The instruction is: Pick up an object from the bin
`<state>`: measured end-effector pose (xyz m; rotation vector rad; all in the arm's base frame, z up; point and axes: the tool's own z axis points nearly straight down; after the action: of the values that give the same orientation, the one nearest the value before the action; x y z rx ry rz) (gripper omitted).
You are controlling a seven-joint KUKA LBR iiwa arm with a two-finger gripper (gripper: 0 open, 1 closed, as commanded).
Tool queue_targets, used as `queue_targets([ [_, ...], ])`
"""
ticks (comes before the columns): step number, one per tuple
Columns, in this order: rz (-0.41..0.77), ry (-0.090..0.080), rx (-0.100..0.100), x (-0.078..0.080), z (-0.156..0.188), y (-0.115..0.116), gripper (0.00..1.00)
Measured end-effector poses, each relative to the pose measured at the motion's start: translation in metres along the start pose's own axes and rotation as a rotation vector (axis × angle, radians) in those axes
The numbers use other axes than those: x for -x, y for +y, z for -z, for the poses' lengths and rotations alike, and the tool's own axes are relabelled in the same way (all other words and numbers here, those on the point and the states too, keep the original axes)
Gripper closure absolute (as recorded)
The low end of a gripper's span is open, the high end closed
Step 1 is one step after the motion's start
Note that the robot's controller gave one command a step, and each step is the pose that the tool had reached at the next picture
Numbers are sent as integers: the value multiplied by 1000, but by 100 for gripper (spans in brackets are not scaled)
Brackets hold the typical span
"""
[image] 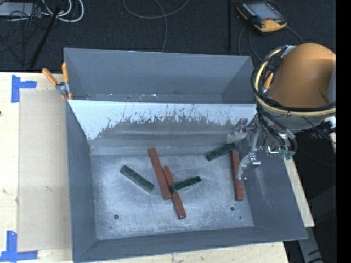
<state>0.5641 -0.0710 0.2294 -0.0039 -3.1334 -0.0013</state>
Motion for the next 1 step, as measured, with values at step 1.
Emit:
queue_targets([
  [1,2,-8,-1,1,4,0,0],
])
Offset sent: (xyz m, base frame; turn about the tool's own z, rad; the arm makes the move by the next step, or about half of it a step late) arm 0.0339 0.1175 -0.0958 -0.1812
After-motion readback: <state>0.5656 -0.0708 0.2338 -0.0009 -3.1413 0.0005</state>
